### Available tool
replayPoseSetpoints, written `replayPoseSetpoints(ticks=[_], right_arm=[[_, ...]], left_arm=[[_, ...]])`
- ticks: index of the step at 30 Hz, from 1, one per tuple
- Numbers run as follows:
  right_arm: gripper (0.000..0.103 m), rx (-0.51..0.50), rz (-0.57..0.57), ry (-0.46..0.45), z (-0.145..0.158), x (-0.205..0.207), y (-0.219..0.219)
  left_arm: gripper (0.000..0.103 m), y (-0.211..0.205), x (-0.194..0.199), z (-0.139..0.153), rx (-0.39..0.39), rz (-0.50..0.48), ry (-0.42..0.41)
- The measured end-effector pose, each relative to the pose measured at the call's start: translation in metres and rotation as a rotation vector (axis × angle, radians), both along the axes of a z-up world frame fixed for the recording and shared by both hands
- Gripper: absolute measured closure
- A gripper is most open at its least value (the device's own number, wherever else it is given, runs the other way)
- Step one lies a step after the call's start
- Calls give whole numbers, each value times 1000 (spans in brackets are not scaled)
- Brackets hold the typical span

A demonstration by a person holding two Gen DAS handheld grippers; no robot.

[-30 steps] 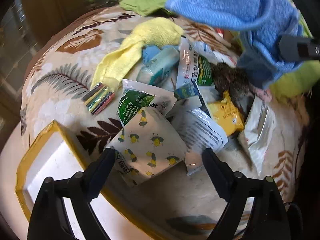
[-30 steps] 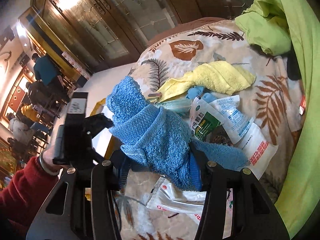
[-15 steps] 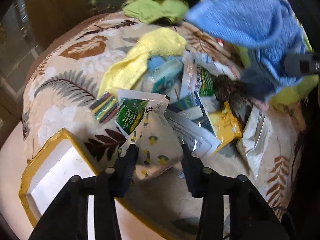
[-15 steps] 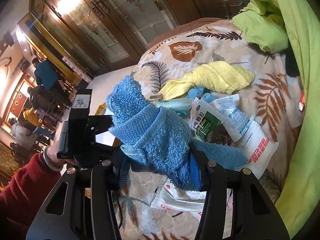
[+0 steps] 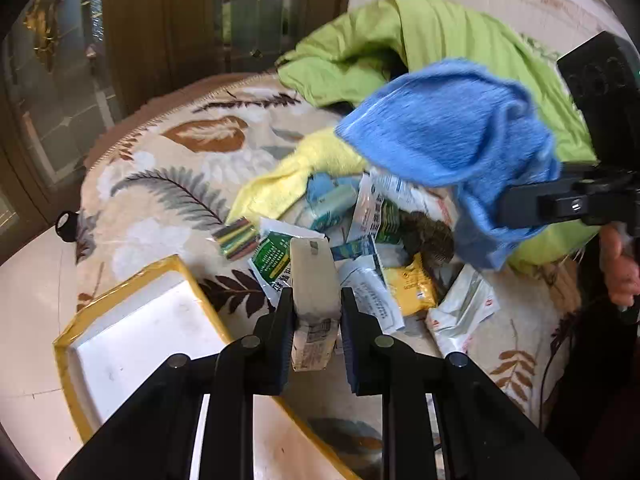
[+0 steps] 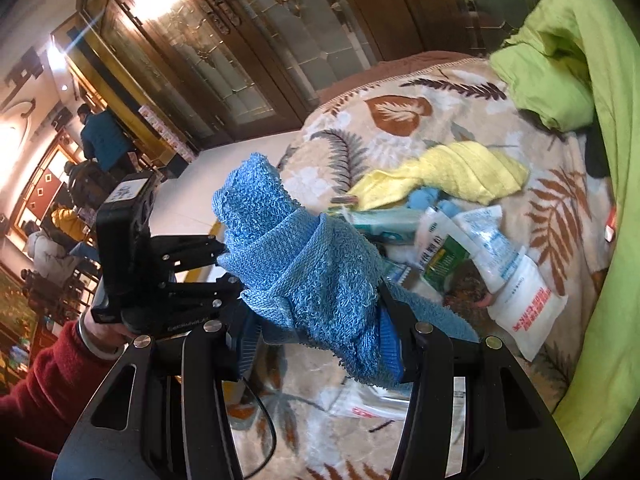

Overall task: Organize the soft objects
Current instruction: 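Carry the towel and box to the yellow tray and release both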

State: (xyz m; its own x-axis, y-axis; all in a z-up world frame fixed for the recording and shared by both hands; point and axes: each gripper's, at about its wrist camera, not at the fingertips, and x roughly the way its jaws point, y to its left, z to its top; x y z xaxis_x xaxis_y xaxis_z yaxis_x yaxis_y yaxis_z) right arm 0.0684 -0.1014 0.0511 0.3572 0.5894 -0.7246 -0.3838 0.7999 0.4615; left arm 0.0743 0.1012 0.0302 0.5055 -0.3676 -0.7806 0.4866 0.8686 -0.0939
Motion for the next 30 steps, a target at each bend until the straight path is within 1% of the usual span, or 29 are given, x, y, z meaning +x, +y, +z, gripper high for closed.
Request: replayPoseSetpoints(ticks=[5,7,9,12,14,16,19,22,25,27,28,29,30], right_arm=[[53,42,37,14,11,4,24],[53,73,63,27,15,7,40],[53,106,94,36,20,11,61],[53,165,145,78,21,20,100],[53,208,167,140,13,30,129],[53,236,158,208,-2,40,152],[53,295,112,350,-37,54,178],[53,314,42,457,-73,62,193],[53,249,-6,495,-101,63,203],[53,227,-36,509,-113,64,205],[53,218,-52,515,-120,64,205],[52,205,-69,498,-122,65,204],[48,210,-78,475,-121,65,204]], left_arm=[[83,30,-17,23,-8,99,-39],[83,51,-24,32,15,166,-44],[83,69,-27,34,40,239,-41],[83,97,-30,31,84,354,-14],[83,114,-28,23,107,434,16],[82,130,-23,12,134,529,47],[82,142,-15,-4,145,626,76],[82,141,-6,-19,147,653,91],[79,137,3,-29,158,675,101],[79,138,5,-33,183,699,96],[79,139,7,-35,182,709,101],[78,141,3,-35,169,713,108],[75,144,4,-37,160,719,121]])
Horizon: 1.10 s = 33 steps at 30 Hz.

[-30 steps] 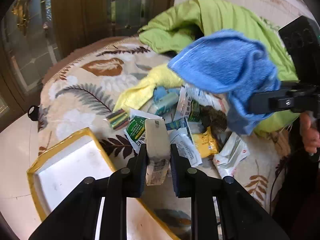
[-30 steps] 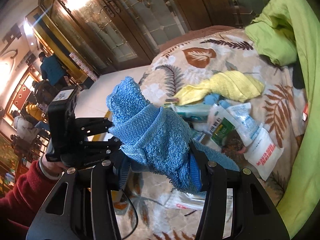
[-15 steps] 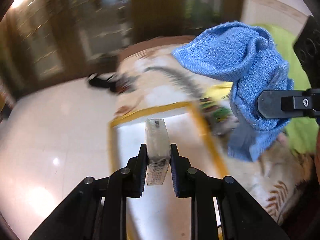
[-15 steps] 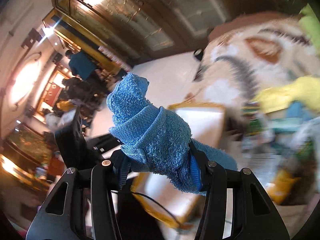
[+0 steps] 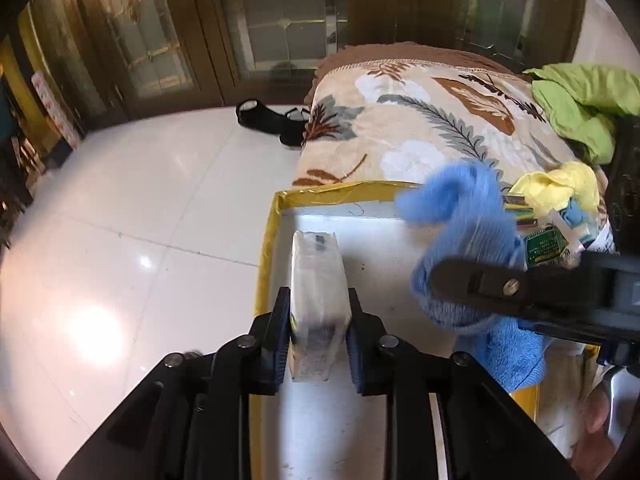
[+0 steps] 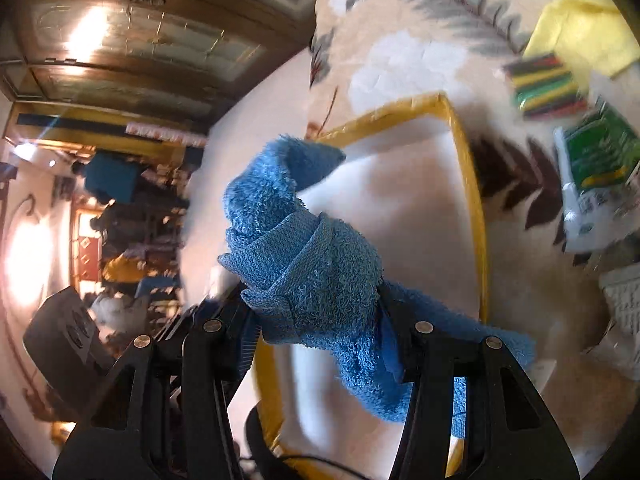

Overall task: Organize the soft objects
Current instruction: 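Carry the towel and box to the yellow tray and release both, then return both grippers to the pile and grasp sachets with each gripper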

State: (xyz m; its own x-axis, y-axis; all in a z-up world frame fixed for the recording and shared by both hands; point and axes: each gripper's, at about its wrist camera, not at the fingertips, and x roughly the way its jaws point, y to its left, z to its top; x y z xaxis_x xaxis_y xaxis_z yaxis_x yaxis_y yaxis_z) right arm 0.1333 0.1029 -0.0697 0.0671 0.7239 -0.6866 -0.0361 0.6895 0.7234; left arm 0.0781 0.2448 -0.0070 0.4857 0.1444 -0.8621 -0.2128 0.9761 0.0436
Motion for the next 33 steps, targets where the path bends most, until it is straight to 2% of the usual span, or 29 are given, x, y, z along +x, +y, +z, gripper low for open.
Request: replayPoseSetpoints(ticks=[1,3,6,7,9,13,17,19,22,27,30,33], right_arm=[[45,21,-4,-18,2,1,2],[44,32,-1,2,1,4,2],[44,29,13,23,3,8,6],[38,30,15,25,2,7,3],[29,33,-4,46,2,6,-3],[30,14,-12,6,15,4,-18],[30,57,-21,26,23,-1,-47],[30,50,-23,-6,32,-5,-63],[30,17,-15,-54,44,-14,-87],[30,-64,5,-173,69,-33,-126],[30,-102,-2,-238,85,-45,-150],[30,-132,-14,-269,94,-55,-173]], left_arm=[[67,2,-1,-3,-5,11,14],[57,3,-1,-6,-19,15,22],[50,4,-5,-5,-30,22,9],[47,4,-4,-5,-32,29,9],[46,5,-4,-4,-33,30,11],[46,6,-6,-2,-31,30,8],[43,5,-18,11,-29,41,-25],[37,0,-24,20,-5,36,-50],[36,-13,-33,34,37,7,-76],[36,-39,-42,50,38,-31,-117],[35,-57,-46,58,9,-53,-138],[35,-75,-49,63,-66,-78,-142]])
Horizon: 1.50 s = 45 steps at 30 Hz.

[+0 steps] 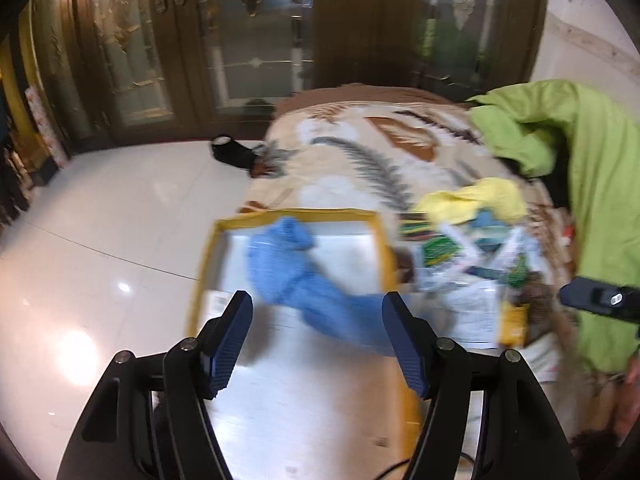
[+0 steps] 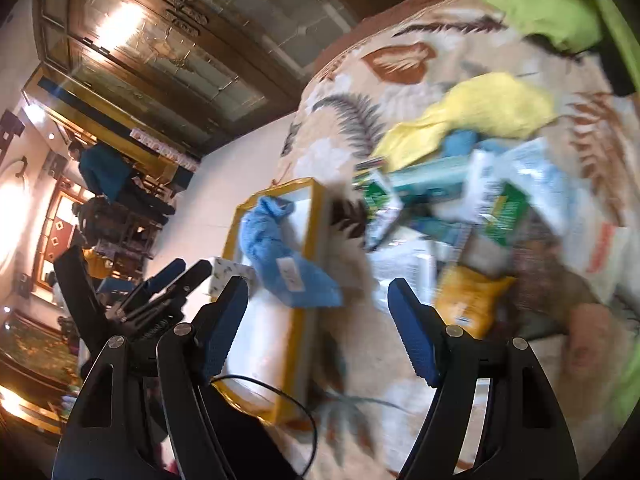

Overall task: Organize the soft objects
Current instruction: 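Return both grippers to the pile and grasp sachets with each gripper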

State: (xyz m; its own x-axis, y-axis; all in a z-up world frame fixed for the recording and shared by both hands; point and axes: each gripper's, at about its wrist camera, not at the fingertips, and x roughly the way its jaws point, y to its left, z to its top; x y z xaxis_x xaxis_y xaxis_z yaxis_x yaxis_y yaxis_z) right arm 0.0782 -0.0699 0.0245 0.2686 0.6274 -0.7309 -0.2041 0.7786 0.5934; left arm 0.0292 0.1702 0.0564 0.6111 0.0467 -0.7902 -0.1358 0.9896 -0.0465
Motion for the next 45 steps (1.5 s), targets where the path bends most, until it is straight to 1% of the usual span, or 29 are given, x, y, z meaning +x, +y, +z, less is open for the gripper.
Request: replayPoseSetpoints(ticks=[3,5,7,10,12,15,18,19,22,24,27,28,31,33,36,38,41,45], right_arm=[[30,-39,-29,-22,3,-10,-26],[30,-44,-54,-16,1,-14,-43],[30,-61,-78,0,-3,-16,-56],[30,-95,-79,4,-9,-21,-69],[30,-133,-69,4,-14,-25,-73],[30,-173,-39,-8,-21,-35,-79],[30,-216,31,-20,-29,-41,-74],[30,-247,85,-30,-32,-44,-70],[30,-308,183,-68,-38,-50,-59],[30,-324,220,-79,-41,-52,-55],[30,-332,257,-75,-45,-51,-50],[30,-331,263,-73,-47,-50,-50],[30,-325,251,-52,-51,-47,-54],[30,-315,235,-28,-55,-44,-58],[30,-308,217,-21,-56,-43,-61],[30,-304,212,-22,-55,-41,-62],[30,-297,223,-28,-54,-42,-59],[30,-329,251,-45,-56,-44,-53]], left_arm=[[35,-21,-4,7,-93,-69,6],[35,-34,-6,9,-138,-99,13],[31,-47,-4,8,-157,-121,20],[29,-67,1,-1,-134,-132,37],[29,-78,9,-13,-162,-152,68],[29,-91,24,-30,-185,-153,106],[29,-98,41,-40,-245,-137,144],[29,-100,44,-42,-253,-139,150],[29,-111,57,-52,-257,-148,183],[29,-118,63,-61,-263,-164,221],[29,-122,68,-70,-257,-179,249],[29,-121,70,-73,-251,-168,254],[29,-119,77,-83,-266,-154,281],[29,-119,79,-89,-269,-156,307],[29,-121,81,-99,-276,-166,338],[29,-121,83,-103,-277,-152,345],[29,-118,86,-104,-306,-138,340],[29,-116,88,-105,-303,-136,342]])
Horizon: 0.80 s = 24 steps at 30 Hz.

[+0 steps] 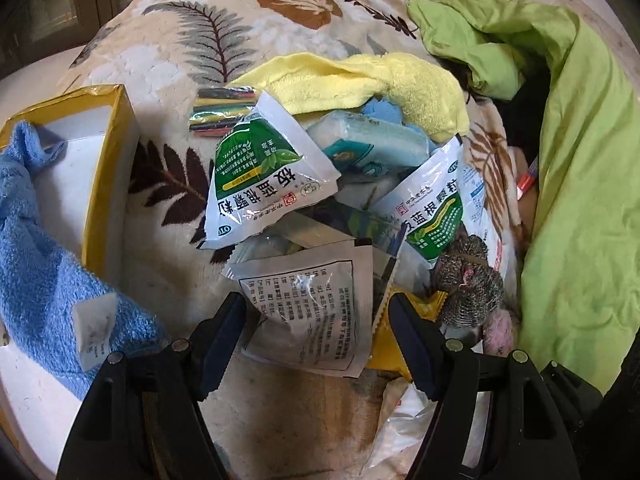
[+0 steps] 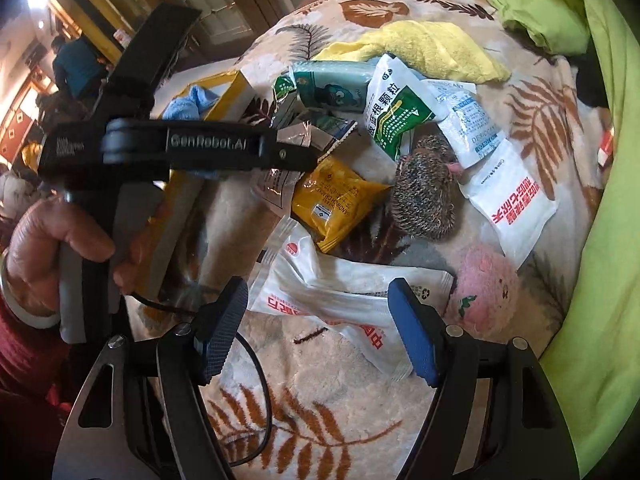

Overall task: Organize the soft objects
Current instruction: 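Return both grippers to the pile and grasp sachets with each gripper, then carry the white sachets to the tray and release them with both grippers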

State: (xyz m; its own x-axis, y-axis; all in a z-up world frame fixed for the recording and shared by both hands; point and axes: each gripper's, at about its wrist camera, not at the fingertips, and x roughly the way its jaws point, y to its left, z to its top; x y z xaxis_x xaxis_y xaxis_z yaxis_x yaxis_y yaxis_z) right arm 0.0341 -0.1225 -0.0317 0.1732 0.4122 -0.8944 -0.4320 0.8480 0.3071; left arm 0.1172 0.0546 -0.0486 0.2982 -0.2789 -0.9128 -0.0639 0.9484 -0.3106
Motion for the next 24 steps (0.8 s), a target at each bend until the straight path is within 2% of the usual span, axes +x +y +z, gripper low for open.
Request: replayPoseSetpoints(ticks=[4,8,10,12,16,19,21,22,24], right_arm=[[30,-54,91,-44,-1,2,14],[30,-144,305,-111,-4,4,31],[30,-201,416,-106,-11,4,38],[30,-200,468,-69,-17,8,41],[31,-184,468,12,-32,24,38],[48,-167,446,47,-39,29,33],[52,-166,433,35,-38,27,30],[66,-170,430,29,-37,24,29],[66,-186,415,27,-36,11,27]], left_arm=[[29,2,0,-6,-24,5,12],[30,3,2,-8,-38,8,23],[37,3,3,-7,-30,0,18],[44,5,4,-8,-29,14,15],[45,4,3,-8,-19,5,12],[51,3,-1,-6,3,-9,-4],[58,4,-4,-4,13,-15,-13],[58,4,-6,-3,18,-18,-18],[59,4,-11,-1,21,-27,-28]])
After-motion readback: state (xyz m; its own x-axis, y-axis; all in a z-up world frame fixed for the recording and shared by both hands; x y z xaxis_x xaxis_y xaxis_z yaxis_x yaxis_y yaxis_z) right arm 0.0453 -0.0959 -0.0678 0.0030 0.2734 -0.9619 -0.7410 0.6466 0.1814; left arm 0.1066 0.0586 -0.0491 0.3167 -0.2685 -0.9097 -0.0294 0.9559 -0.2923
